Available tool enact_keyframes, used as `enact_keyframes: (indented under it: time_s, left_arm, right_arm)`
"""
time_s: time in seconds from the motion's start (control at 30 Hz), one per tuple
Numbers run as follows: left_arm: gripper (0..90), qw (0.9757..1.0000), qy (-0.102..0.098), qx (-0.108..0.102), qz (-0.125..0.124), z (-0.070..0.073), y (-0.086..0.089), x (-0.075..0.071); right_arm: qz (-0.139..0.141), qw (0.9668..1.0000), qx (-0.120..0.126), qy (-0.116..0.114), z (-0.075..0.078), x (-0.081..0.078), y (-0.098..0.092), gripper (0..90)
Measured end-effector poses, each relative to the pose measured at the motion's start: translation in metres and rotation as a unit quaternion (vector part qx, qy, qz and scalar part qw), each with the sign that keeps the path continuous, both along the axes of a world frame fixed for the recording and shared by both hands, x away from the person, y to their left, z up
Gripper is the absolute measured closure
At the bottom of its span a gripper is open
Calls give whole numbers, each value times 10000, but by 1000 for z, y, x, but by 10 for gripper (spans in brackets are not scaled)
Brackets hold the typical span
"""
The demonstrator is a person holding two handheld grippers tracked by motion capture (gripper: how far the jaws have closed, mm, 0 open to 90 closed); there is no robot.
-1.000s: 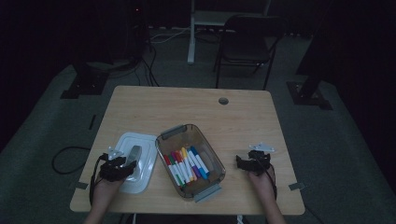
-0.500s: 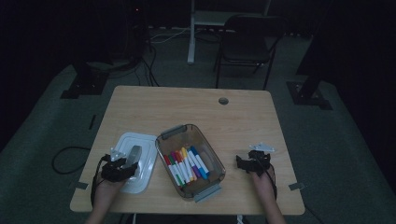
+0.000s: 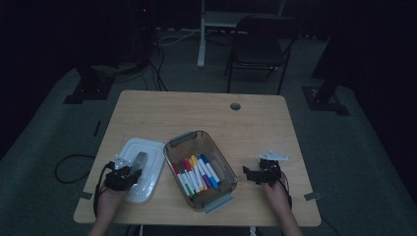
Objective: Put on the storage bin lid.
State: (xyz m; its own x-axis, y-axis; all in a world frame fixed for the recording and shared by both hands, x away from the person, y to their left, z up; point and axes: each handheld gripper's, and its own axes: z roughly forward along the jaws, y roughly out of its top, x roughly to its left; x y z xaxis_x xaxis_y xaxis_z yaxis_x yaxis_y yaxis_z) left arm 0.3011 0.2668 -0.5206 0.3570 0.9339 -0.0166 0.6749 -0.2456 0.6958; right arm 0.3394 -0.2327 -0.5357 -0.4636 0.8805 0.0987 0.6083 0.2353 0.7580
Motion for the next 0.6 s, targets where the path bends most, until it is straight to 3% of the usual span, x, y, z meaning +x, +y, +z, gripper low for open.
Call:
enact_keyframes:
  time_s: [0.03,0.1,0.3,0.47,0.6]
  left_arm:
    - [684,9998,-37,-216,-22,9,5,-3]
    - [684,9995,-63,-313,-41,14,8,-5]
    - [684,9992,-225,-331,70,22,15,-12]
    - [684,9989,-247,-390,76,29,21,-17]
    - [684,9986,-413,-320,116,39,24,-23]
  right_arm:
    - [292,9995,114,-62,3,-3,6,136]
    - [587,9981,159,-42,3,-4,12,133]
    - [1268,9916,129,201,-7,-10,30,127]
    - [1688,9852,250,154,-9,-17,40,129]
    - [1772,9838,249,97,-7,-19,44,134]
